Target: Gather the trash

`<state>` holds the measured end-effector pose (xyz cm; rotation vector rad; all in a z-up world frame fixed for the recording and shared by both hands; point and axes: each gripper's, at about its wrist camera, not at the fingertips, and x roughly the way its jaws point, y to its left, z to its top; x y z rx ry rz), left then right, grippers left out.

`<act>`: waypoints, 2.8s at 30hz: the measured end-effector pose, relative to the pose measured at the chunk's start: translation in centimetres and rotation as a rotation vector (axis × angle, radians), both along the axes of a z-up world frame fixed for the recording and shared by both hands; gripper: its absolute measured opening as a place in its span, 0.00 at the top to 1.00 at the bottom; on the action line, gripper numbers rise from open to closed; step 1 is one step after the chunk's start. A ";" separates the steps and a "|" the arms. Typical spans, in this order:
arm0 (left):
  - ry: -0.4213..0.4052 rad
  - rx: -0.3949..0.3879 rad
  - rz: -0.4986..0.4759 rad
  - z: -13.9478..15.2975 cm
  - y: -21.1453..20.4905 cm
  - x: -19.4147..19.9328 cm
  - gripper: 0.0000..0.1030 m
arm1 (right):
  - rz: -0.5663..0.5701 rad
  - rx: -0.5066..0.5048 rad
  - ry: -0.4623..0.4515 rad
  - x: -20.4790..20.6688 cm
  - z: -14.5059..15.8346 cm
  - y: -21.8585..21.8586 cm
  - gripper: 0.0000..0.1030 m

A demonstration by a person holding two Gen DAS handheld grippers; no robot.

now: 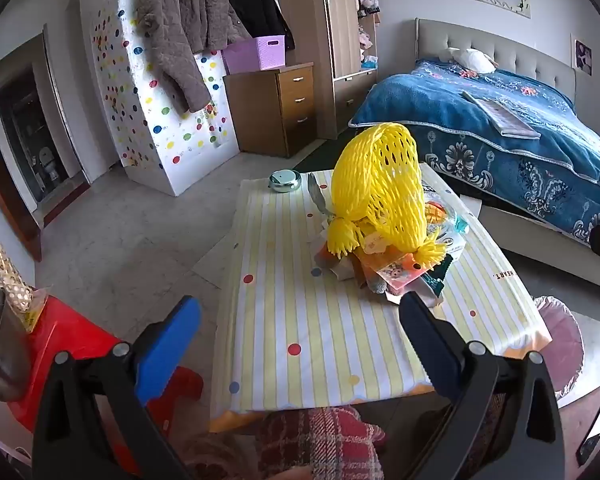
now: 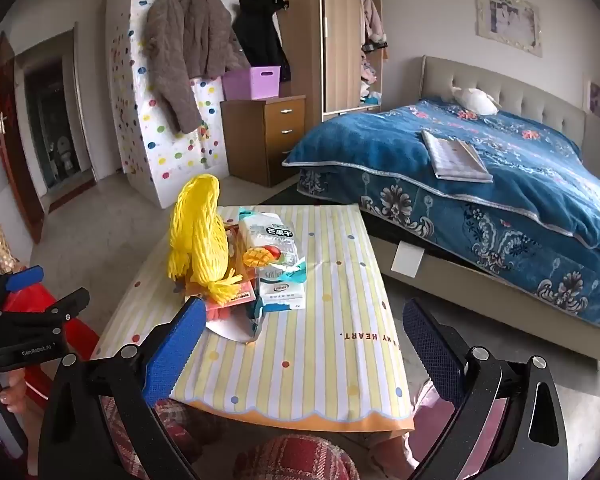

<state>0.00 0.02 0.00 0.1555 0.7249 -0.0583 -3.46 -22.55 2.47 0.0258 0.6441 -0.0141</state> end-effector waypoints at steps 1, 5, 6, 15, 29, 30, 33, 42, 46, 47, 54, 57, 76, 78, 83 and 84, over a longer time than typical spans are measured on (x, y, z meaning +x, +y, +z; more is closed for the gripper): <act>0.000 0.011 -0.001 0.0 -0.1 0.0 0.06 | -0.001 -0.001 0.000 0.1 0.0 0.0 0.05; 0.000 0.006 -0.002 0.0 0.0 0.0 0.06 | 0.001 -0.006 -0.010 0.1 0.0 0.1 0.05; 0.001 0.005 -0.002 0.0 -0.1 0.0 0.06 | 0.000 -0.006 -0.010 0.2 0.0 0.2 0.05; 0.002 0.001 -0.003 0.0 -0.1 0.0 0.06 | -0.003 -0.007 -0.009 -0.1 -0.3 -0.2 0.05; 0.006 0.003 -0.004 0.0 0.1 0.0 0.06 | -0.004 -0.004 -0.007 -0.3 -0.2 -0.3 0.05; 0.006 0.003 -0.004 0.0 0.1 0.0 0.06 | -0.004 -0.005 -0.006 -0.3 -0.2 -0.3 0.05; 0.005 0.003 -0.002 0.2 0.1 0.0 0.06 | -0.004 -0.005 -0.006 -0.3 -0.2 -0.4 0.05; 0.002 0.002 0.004 0.4 0.2 0.1 0.06 | -0.005 -0.005 -0.008 -0.3 -0.2 -0.5 0.05; -0.001 0.003 0.005 0.6 0.2 0.0 0.06 | -0.005 -0.004 -0.009 -0.3 -0.2 -0.6 0.05; -0.002 0.004 0.005 0.6 0.2 0.0 0.06 | -0.006 -0.005 -0.007 -0.2 -0.2 -0.5 0.05; -0.008 0.007 0.003 1.0 0.1 -0.2 0.06 | -0.010 -0.004 -0.008 -0.3 0.2 -0.4 0.05; -0.008 0.007 0.003 1.0 0.1 -0.3 0.06 | -0.009 -0.003 -0.008 -0.3 0.2 -0.3 0.05; -0.007 0.008 0.006 0.8 0.1 -0.4 0.06 | -0.008 -0.003 -0.010 -0.4 0.1 -0.5 0.05; -0.007 0.008 0.006 0.8 0.1 -0.4 0.06 | -0.008 -0.003 -0.010 -0.4 0.1 -0.4 0.05; -0.006 0.008 0.006 0.8 0.1 -0.4 0.06 | -0.007 -0.003 -0.008 -0.4 0.1 -0.5 0.05; -0.006 0.008 0.006 0.8 0.1 -0.4 0.06 | -0.008 -0.003 -0.008 -0.6 0.2 -0.5 0.05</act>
